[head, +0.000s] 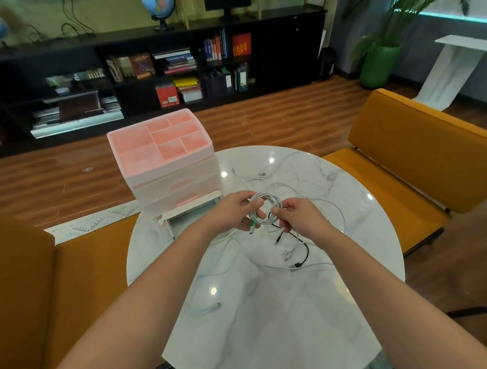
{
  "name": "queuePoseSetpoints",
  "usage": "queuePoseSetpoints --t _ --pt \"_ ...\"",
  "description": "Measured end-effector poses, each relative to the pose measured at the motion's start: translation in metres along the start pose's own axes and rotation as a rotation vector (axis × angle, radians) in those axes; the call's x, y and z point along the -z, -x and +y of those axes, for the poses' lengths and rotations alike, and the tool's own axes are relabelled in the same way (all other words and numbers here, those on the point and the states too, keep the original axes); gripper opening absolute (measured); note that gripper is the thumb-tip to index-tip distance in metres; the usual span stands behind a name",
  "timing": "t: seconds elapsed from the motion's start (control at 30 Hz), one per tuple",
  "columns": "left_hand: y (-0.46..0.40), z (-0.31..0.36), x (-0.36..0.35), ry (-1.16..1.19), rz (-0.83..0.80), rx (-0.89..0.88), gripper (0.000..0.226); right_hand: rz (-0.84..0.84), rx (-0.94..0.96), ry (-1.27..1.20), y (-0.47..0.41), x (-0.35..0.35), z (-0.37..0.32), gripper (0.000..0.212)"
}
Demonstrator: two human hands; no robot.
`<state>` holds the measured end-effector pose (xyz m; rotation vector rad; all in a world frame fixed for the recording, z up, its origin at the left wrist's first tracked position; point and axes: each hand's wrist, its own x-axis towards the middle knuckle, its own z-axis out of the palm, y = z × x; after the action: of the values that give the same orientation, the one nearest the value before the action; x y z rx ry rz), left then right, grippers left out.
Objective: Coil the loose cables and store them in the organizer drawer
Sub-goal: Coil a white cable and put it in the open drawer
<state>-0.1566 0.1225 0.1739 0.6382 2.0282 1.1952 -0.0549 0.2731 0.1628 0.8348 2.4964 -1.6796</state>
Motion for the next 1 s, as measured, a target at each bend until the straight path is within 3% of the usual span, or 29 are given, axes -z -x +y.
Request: queuePoseSetpoints --t 0.13,0.27,0.33,0.47,0.67,0.83,0.9,1.0 --pt "0.004 -0.009 0.008 0.072 -0.105 -0.008 0.029 -0.043 0.039 -0.064 0.004 0.002 0.002 0.021" --pt "0.004 -0.016 0.003 0.114 0.031 -0.053 0.034 -0.054 0.142 0.105 0.002 0.000 0.007 0.024" --pt "0.001 -0.020 -0.001 0.164 0.111 -0.070 0.036 0.024 0.232 0.273 -0.004 -0.004 0.017 0.024" --pt "-0.001 -0.026 -0.011 0.279 0.209 -0.078 0.035 0.349 0.437 0.662 -0.008 -0.008 0.032 0.022" --pt "-0.005 -0.028 -0.023 0.441 0.300 -0.068 0.027 0.378 0.197 0.341 -0.008 -0.016 0.017 0.027" --pt "-0.007 -0.025 -0.027 0.484 0.327 -0.058 0.033 0.240 -0.060 -0.554 -0.007 -0.022 0.008 0.028" --pt "-0.007 -0.024 -0.029 0.500 0.335 -0.054 0.031 0.209 -0.099 -0.723 -0.007 -0.022 0.007 0.038" --pt "-0.008 -0.024 -0.033 0.501 0.340 -0.049 0.029 0.141 -0.134 -0.872 -0.006 -0.022 0.006 0.032"
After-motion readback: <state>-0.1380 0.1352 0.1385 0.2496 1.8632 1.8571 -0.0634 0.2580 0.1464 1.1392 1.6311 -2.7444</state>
